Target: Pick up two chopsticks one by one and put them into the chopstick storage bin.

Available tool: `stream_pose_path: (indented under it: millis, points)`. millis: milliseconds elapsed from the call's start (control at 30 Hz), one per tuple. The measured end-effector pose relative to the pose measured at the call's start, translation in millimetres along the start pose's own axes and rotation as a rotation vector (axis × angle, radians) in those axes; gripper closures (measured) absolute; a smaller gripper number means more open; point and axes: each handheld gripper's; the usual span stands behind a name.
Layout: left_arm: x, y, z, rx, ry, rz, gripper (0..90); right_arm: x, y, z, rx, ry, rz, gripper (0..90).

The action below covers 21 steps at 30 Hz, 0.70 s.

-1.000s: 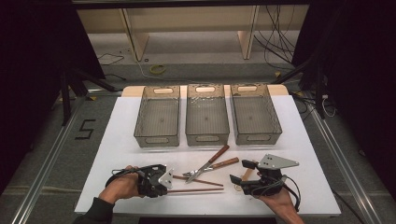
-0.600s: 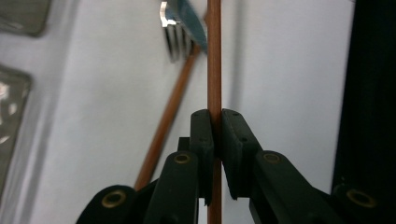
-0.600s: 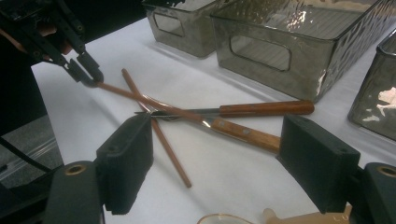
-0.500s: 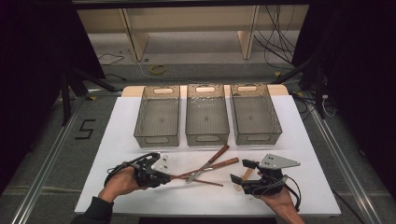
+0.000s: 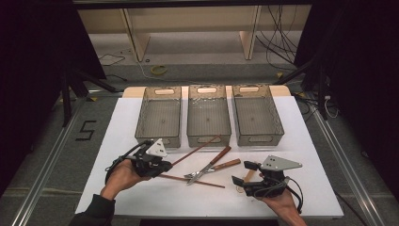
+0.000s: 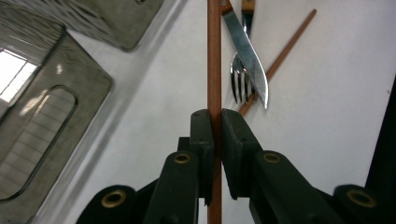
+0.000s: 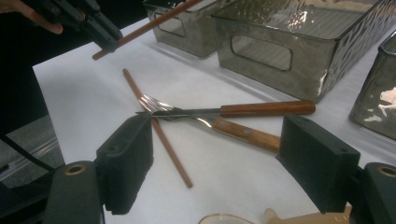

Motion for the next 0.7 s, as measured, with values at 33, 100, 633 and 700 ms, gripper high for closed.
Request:
stream_pose_path:
  millis: [33,100,633,700]
  points:
    - [-0.4,1.3,0.0,-0.005,-0.007,-0.011,82.7,0.1,-0.1,0.1,0.000,0.000,-0.002,27.0]
    - [-1.2,4.5,-0.1,-0.011,-0.006,-0.013,82.7,0.2,-0.2,0.0,-0.001,0.000,-0.001,27.0]
    - [-19.1,27.6,-8.8,-0.064,-0.057,-0.066,82.8,0.5,-0.5,-0.1,-0.003,-0.004,0.000,27.0]
    - [-21.9,31.9,-10.0,-0.069,-0.063,-0.075,82.8,0.6,-0.5,0.0,-0.004,-0.003,0.000,27.0]
Point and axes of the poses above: each handheld gripper's, and its own axes: z roughly forward along the jaws, x roughly out of its underside, y roughly to its left, and after that the axes turned 10 degrees about -z, right-handed
